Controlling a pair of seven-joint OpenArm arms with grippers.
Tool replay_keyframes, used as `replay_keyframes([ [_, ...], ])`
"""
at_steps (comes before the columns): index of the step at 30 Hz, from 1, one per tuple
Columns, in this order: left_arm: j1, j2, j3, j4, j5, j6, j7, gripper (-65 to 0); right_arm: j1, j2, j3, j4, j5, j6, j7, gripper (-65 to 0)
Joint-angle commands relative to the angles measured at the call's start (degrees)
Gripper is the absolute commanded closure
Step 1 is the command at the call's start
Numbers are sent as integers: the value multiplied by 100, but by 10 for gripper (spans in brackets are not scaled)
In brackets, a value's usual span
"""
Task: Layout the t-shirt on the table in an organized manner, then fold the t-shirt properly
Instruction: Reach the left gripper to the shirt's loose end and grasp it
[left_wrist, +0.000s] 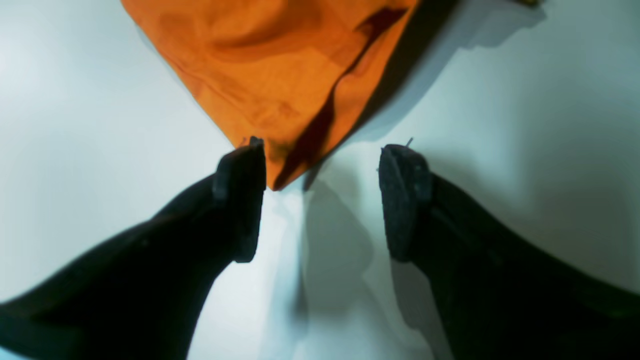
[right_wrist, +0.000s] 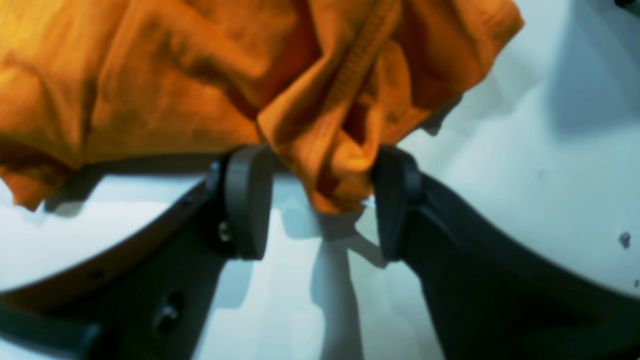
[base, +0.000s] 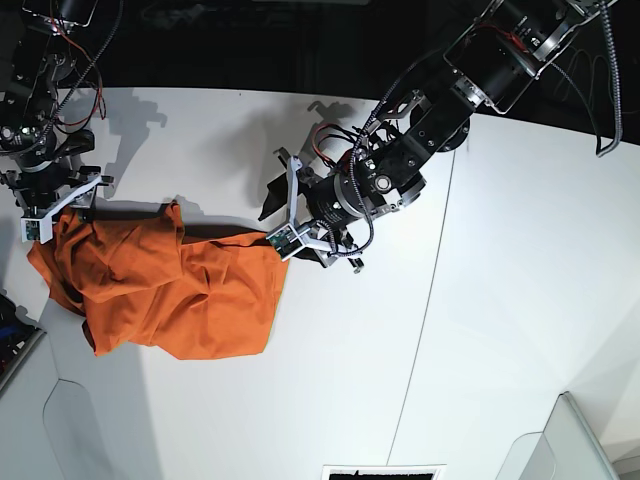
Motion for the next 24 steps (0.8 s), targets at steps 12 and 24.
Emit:
replay_keyframes([
  [12,-107,35,-28,85,-13,37,-107,-381,549,94,15,-1038,87,247,345,-53],
  [24,-302,308,-28,85,212,-280,-26,-430,518,92,17,-238,535,249,-184,0],
])
